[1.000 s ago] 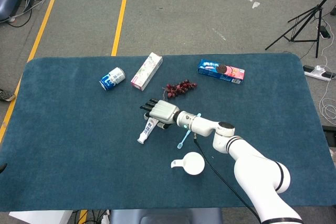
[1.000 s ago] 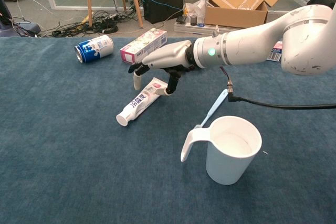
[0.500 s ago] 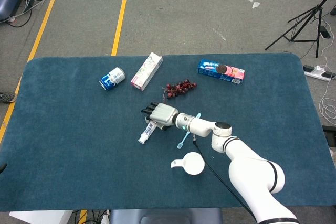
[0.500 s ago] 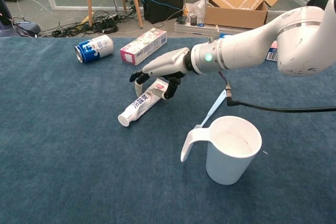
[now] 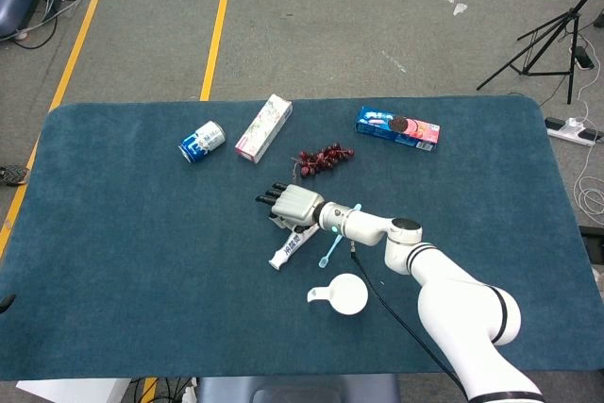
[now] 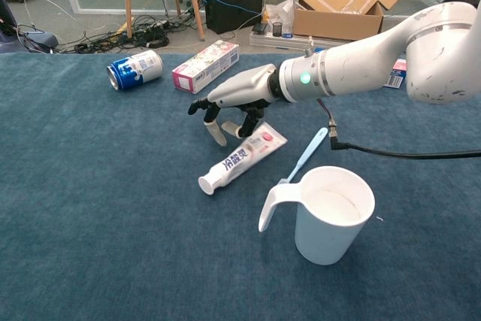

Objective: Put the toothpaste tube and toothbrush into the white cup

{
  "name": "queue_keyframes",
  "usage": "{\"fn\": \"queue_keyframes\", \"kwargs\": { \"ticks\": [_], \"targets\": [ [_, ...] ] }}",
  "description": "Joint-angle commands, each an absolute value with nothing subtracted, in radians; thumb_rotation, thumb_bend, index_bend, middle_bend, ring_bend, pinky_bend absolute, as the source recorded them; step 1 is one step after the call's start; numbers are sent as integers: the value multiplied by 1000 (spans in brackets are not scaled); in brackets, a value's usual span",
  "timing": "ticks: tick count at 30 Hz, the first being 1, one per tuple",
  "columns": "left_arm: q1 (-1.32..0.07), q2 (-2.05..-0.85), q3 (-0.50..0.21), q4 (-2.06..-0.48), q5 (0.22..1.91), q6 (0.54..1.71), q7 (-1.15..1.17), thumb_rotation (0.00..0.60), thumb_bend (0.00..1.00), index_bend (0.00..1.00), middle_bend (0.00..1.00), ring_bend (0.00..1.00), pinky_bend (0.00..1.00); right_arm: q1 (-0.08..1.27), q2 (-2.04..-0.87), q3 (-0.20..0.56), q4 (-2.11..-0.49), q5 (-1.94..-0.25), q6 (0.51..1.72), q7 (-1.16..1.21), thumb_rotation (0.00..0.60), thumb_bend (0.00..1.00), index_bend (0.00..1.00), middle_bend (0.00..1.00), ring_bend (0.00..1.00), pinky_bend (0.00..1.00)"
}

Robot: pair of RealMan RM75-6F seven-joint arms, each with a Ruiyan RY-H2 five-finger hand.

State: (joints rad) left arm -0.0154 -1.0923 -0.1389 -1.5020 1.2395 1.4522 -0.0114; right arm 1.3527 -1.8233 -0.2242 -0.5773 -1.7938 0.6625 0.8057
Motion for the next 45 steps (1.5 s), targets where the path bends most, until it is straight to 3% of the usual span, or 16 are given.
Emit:
{"fn": "queue_keyframes", "kwargs": {
  "ticks": [1,6,10,13,16,23,45],
  "targets": [
    [-15,-1092,-138,-1503,1241,1453,-11,600,98,591,422,312,324,1351,-1813,-218,-593,-1785,657,788,600,649,517,4,0,68],
    [-15,-1092,-138,-1504,1242,1451,-10,600,98,591,422,312,323,1343,-1803,-202,-613,-1769,673,762,600,649,515,4,0,68],
    [-15,-1091,-137,-1505,1243,1451,-11,600,98,590,422,312,323,1334,-1784,-196,-639,-1764,695,746,600,621,457,4,0,68],
    [-15,-1091,-136,-1508,1246,1452,-10,600,98,590,422,312,323,1323,-1760,-197,-672,-1764,713,719,600,529,411,4,0,68],
    [-14,-1091,-134,-1512,1252,1456,-6,600,98,590,422,312,324,1308,-1733,-195,-718,-1760,729,683,600,373,376,4,0,68],
    [-13,-1092,-127,-1524,1269,1469,8,600,98,590,422,312,323,1274,-1690,-179,-807,-1735,734,593,600,235,369,1,0,68],
    [-13,-1095,-121,-1536,1281,1478,31,600,98,590,422,312,324,1230,-1628,-148,-955,-1710,735,483,600,203,369,1,0,68]
  ]
}}
